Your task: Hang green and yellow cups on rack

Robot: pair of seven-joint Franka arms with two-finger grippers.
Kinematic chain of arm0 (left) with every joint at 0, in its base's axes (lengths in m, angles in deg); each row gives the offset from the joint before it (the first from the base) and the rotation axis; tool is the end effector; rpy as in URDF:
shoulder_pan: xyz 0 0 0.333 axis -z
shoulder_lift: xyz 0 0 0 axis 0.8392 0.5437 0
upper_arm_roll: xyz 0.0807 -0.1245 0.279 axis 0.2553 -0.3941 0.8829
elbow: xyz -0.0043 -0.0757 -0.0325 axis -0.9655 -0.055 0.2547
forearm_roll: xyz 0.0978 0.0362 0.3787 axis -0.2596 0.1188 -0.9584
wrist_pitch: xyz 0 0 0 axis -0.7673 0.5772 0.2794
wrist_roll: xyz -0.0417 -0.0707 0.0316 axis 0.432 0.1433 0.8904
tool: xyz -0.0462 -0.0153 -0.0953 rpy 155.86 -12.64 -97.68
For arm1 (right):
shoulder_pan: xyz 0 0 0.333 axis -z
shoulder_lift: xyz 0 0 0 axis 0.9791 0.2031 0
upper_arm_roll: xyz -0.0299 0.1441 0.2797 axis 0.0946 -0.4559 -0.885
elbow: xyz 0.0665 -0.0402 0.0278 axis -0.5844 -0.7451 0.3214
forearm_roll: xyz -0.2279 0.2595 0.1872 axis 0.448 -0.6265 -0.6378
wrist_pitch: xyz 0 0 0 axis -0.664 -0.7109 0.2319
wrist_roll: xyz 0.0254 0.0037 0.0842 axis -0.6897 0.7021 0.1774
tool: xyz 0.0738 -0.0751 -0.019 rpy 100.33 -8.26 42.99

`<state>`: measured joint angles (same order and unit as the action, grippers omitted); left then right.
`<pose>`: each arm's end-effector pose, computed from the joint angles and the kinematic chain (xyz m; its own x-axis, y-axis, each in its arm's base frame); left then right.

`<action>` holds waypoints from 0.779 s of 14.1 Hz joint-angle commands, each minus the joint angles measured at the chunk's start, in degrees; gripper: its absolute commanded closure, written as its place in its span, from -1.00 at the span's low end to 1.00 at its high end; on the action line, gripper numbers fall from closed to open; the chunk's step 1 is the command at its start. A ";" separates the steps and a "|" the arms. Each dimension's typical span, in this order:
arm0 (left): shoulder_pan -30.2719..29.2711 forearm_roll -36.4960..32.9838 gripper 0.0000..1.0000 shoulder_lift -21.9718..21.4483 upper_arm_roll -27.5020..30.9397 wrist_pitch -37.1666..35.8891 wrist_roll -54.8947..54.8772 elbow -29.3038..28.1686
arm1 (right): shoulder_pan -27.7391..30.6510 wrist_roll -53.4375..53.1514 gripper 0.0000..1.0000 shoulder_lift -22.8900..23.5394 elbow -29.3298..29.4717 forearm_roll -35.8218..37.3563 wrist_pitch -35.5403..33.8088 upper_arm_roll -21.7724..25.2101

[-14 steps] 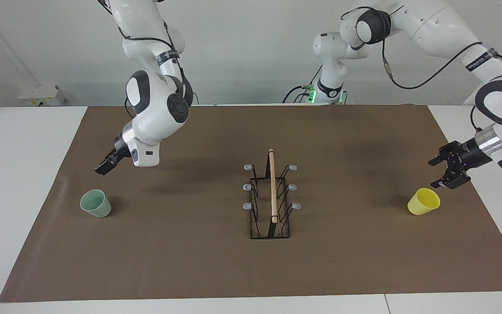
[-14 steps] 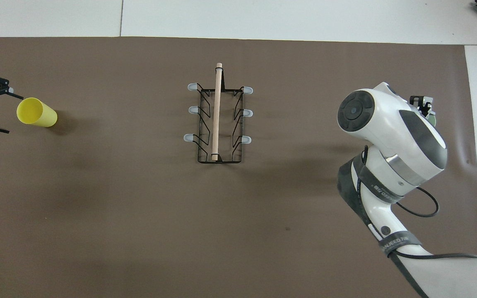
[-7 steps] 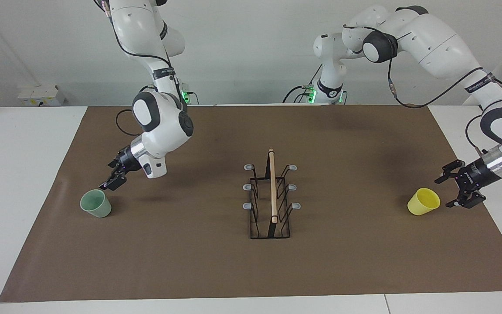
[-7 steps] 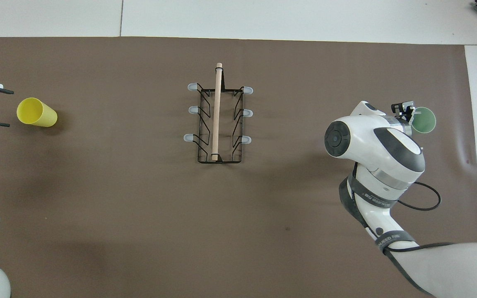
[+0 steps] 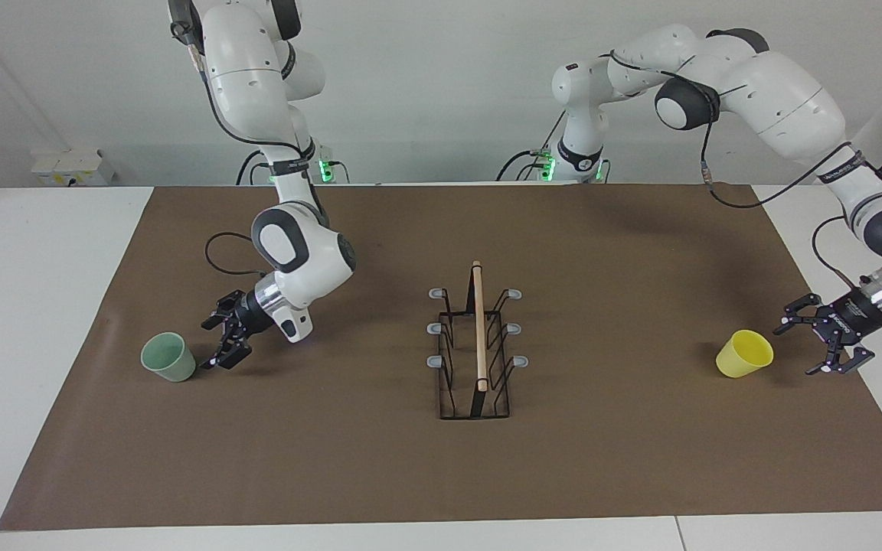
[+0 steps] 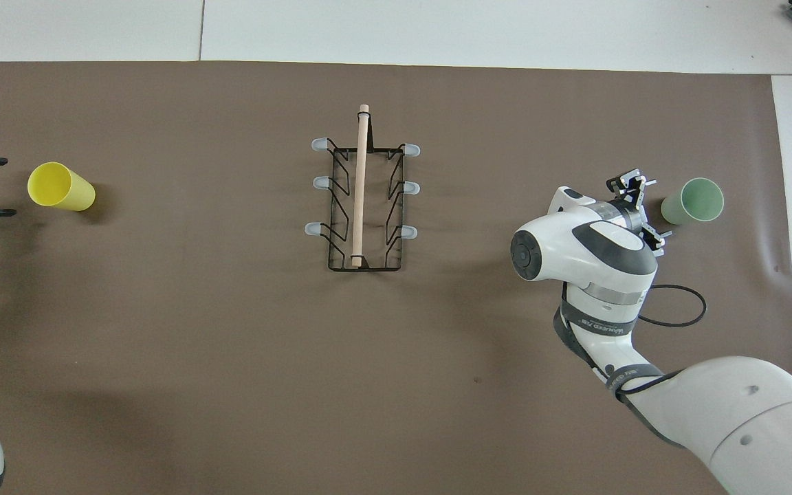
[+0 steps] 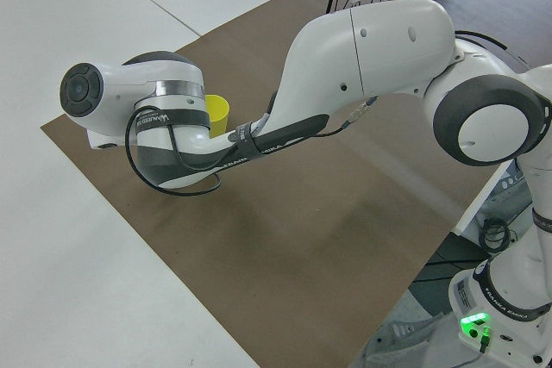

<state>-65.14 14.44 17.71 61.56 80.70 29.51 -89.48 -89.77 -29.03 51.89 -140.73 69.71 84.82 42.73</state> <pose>0.6684 0.2925 0.3063 -0.1256 0.8325 -0.5397 0.9780 0.1951 0.0734 0.5948 0.0716 0.2546 -0.0314 0.4765 -0.8786 0.9480 0.2928 0.1249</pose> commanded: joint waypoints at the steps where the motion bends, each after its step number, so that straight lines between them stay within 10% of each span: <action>1: 1.04 3.62 -0.99 -0.72 -0.68 2.17 2.39 -4.61 | 1.99 -0.46 -1.00 -0.15 -1.66 4.87 4.07 -0.31; 11: 4.91 12.15 -1.00 -4.41 -2.09 4.28 0.46 -15.62 | 5.77 -7.13 -1.00 0.47 -5.27 15.67 5.66 -0.31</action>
<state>-61.01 25.01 15.87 59.79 83.39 30.91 -101.37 -85.88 -33.84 52.91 -144.51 80.64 89.01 42.75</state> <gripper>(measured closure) 0.000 0.000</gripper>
